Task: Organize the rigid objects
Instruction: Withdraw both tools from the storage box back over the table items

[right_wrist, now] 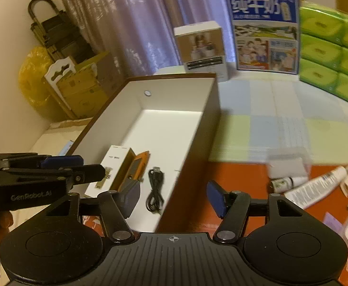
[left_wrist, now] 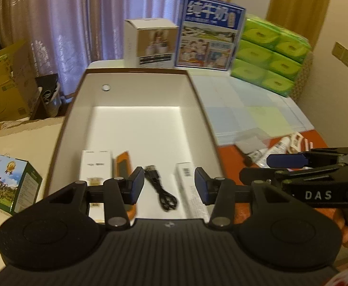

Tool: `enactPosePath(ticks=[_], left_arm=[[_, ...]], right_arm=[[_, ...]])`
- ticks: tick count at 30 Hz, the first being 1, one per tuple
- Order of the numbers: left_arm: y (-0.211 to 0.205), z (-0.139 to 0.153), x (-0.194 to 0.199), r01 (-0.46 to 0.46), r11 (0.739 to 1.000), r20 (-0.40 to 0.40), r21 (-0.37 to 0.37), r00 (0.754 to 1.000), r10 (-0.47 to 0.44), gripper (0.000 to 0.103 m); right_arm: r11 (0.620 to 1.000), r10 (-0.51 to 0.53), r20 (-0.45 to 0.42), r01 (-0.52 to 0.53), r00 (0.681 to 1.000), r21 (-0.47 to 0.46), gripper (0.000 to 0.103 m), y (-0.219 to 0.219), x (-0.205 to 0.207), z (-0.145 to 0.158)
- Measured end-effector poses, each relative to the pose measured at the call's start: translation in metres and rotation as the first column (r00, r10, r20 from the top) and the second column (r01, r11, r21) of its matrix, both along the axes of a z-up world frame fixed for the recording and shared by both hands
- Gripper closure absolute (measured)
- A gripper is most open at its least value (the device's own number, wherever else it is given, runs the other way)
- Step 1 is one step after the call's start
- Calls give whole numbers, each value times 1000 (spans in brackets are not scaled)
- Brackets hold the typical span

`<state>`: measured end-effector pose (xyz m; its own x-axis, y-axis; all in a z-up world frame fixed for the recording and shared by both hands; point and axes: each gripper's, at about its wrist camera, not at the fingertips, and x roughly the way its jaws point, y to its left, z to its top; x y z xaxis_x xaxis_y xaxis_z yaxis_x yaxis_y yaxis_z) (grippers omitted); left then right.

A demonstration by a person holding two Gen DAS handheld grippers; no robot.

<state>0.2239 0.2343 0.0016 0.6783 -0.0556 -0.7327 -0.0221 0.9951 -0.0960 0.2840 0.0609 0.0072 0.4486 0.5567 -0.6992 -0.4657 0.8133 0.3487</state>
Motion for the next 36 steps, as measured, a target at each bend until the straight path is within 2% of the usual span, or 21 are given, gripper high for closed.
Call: enactPosePath(ticks=[3,16,24,36], left_arm=[[-16,2,-8,30,1000,7,-7,1000,-30,56],[-87,-5,-23,139,990,-25,-27,990,-140,56],[-136,-14,-14,213,976,-49,-39,975,-215,56],[-206,-39,14,316,948,-107,-37,942,-318,56]], right_arm=[[1000,-22,0,22,1000,0,43,-18,-7,1],[993,-116,-44,115,992,-14,43,-92,-33,-5],[982,-189,-68,187,980,-36,43,-143,-38,-8],[946,-322,-122,314,939,-80,43,-219,-34,-23]])
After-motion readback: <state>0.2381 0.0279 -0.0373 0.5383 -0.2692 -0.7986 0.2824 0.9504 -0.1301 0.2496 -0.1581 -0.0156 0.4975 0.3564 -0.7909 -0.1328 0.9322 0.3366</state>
